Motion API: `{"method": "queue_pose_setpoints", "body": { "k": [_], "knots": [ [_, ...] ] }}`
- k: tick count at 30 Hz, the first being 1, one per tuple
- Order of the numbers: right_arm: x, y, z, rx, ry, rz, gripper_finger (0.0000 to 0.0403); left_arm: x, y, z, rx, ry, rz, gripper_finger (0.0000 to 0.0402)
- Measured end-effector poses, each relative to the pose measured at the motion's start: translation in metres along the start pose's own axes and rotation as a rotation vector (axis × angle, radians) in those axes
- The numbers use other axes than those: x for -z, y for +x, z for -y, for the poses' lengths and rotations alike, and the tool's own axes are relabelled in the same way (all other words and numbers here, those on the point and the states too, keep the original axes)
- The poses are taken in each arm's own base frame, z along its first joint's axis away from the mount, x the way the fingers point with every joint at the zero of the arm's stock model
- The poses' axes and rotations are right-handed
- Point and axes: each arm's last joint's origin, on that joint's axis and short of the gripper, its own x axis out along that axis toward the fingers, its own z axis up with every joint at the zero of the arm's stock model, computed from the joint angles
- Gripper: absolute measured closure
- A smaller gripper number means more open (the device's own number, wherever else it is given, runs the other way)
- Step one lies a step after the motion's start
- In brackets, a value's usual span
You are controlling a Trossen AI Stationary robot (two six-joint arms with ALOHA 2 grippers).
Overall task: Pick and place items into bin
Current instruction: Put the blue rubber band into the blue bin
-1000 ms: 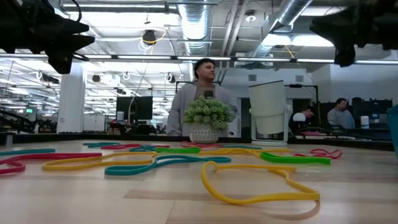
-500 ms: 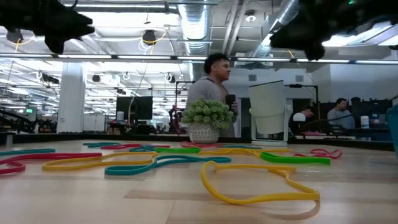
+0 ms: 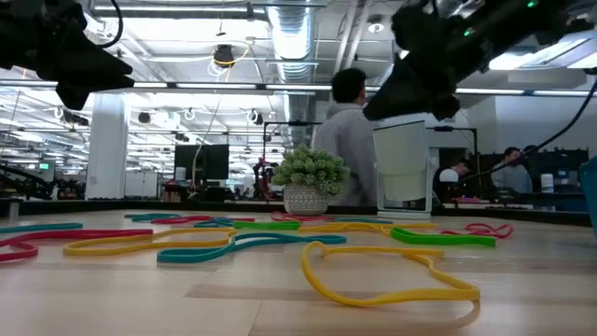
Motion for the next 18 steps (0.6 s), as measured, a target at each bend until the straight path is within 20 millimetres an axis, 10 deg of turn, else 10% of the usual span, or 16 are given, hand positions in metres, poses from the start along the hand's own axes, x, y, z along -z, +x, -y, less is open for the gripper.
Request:
{"method": "queue_pose_setpoints", "body": {
  "k": [18],
  "knots": [
    [-0.019,0.084,0.014,0.108,-0.178,-0.579,0.0397,0.005,0.002,0.001,-0.002,0.030,-0.010,0.0285]
  ]
}}
